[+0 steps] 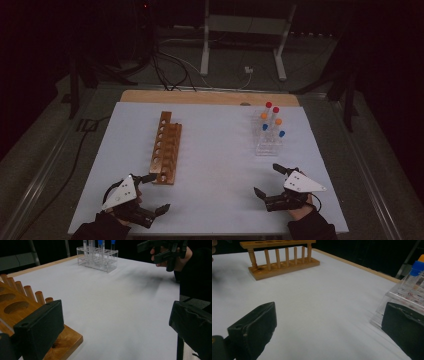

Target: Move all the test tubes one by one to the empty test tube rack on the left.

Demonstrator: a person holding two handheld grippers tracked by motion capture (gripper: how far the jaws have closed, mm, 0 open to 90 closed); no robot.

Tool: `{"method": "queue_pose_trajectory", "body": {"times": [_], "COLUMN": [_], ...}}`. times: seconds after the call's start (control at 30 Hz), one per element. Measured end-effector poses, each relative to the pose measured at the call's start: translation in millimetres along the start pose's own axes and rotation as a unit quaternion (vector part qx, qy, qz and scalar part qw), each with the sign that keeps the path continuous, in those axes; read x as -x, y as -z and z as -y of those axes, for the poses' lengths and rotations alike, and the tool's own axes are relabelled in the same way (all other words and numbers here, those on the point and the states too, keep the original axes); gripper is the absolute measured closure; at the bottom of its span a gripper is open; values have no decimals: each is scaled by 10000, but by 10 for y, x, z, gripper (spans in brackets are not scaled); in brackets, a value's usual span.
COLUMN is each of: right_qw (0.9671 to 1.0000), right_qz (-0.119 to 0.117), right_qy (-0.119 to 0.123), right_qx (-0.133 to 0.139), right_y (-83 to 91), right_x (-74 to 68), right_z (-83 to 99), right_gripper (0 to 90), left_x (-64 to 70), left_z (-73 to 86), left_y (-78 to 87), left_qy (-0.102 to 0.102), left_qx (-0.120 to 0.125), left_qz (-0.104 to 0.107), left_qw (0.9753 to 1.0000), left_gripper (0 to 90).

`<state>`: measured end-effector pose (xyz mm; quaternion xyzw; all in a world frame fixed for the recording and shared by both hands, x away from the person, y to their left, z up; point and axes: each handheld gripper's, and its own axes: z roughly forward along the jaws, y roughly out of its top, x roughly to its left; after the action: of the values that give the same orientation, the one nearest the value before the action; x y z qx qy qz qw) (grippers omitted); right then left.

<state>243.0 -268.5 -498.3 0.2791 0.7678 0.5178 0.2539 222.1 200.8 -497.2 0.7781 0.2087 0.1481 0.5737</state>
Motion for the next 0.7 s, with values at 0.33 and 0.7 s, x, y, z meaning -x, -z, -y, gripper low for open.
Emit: {"method": "queue_pose_trajectory", "body": {"times": [0.33, 0.7], "right_qw": [9987, 9974], "right_qz": [-112, -354], "right_qy": [-264, 47], "right_qx": [-425, -633], "right_y": [-35, -83], "right_x": [21, -91], "right_z": [-6, -62], "right_gripper": [0, 23], "left_x": [-10, -9], "left_z": [-6, -10], "left_y": [15, 20], "left_qy": [37, 31], "left_qx": [60, 65], "left_qz": [23, 38], "left_qw": [10000, 10000], "left_gripper": [5, 5]}}
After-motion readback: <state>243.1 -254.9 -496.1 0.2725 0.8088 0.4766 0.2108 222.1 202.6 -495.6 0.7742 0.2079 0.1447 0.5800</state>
